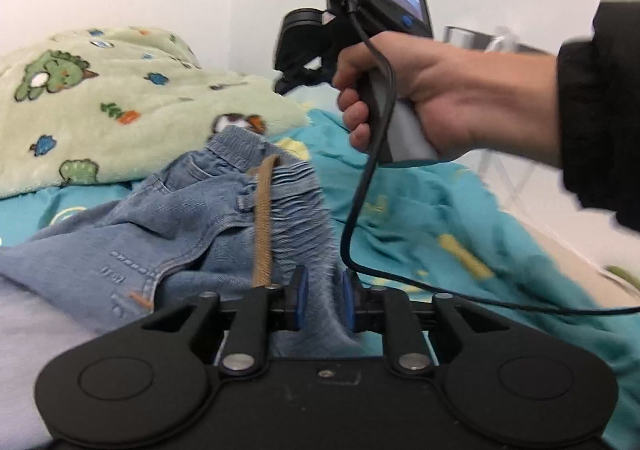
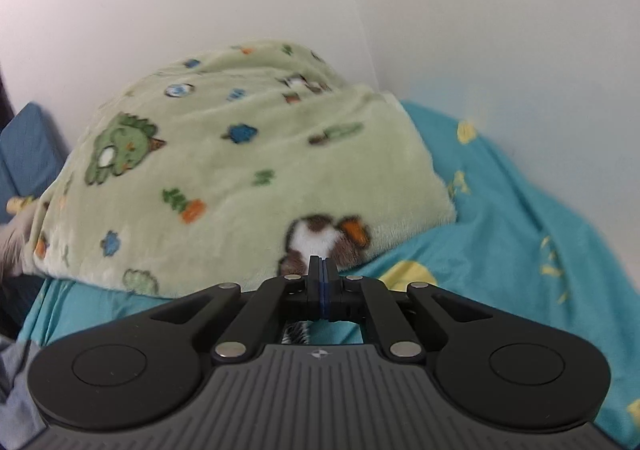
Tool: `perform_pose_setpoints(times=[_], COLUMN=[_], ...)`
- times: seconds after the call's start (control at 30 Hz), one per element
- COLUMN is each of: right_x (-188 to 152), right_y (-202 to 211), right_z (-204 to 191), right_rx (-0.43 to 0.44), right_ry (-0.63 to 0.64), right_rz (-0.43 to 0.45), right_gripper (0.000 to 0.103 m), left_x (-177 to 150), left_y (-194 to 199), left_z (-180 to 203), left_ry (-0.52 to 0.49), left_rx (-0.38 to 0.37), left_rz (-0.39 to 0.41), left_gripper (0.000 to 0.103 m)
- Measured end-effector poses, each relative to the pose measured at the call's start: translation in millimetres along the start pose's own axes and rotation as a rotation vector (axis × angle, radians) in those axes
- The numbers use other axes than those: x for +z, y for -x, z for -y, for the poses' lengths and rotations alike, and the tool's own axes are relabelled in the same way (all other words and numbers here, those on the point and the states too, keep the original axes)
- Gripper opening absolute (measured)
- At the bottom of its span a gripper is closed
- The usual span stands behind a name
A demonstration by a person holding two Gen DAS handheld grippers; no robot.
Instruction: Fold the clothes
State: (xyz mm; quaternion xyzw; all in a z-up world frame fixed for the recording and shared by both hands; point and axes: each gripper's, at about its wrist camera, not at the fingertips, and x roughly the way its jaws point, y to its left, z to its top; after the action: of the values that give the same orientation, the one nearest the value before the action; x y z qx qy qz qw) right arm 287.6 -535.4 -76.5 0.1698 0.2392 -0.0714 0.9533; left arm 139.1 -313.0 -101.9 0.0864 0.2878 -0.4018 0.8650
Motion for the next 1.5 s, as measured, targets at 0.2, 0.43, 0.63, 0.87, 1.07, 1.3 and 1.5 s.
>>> perform_pose_setpoints(times=[0.2, 0.43, 0.63, 0.87, 1.07, 1.3, 1.5], right_x=[-9.1, -25.7, -49.7, -65.8, -100.8, -148.0, -163.9], right_y=[56.4, 123.0, 159.2, 163.0, 130.9, 74.3, 32.1], right_z=[-33.5, -88.5, -114.6, -164.5, -188.4, -208.4, -238.0], right_rx=[-0.031, -0.102, -0.097, -0.011, 0.1, 0.196, 0.207], right_ry=[-0.038, 0.019, -0.005, 0.058, 0.182, 0.321, 0.518], right_rz=[0.014, 0.014, -0.004, -0.062, -0.124, -0.12, -0.079], right_gripper=[0.001, 0.002, 0.004, 0.014, 0.036, 0.048, 0.054], left_x=[-9.6, -25.7, 3.9, 7.0, -8.0, -23.5, -30.8], left_y=[94.7, 212.1, 286.4, 301.4, 265.7, 233.4, 197.4], left_z=[19.1, 26.9, -1.4, -69.7, -134.4, -181.7, -210.2], left_ry=[-0.082, -0.121, -0.041, 0.15, 0.324, 0.398, 0.44], left_rx=[0.005, -0.002, 0.039, 0.207, 0.316, 0.38, 0.421], left_rz=[-0.001, 0.128, 0.241, 0.274, 0.251, 0.205, 0.165], left_gripper=[0.024, 0.05, 0.051, 0.052, 0.052, 0.054, 0.054])
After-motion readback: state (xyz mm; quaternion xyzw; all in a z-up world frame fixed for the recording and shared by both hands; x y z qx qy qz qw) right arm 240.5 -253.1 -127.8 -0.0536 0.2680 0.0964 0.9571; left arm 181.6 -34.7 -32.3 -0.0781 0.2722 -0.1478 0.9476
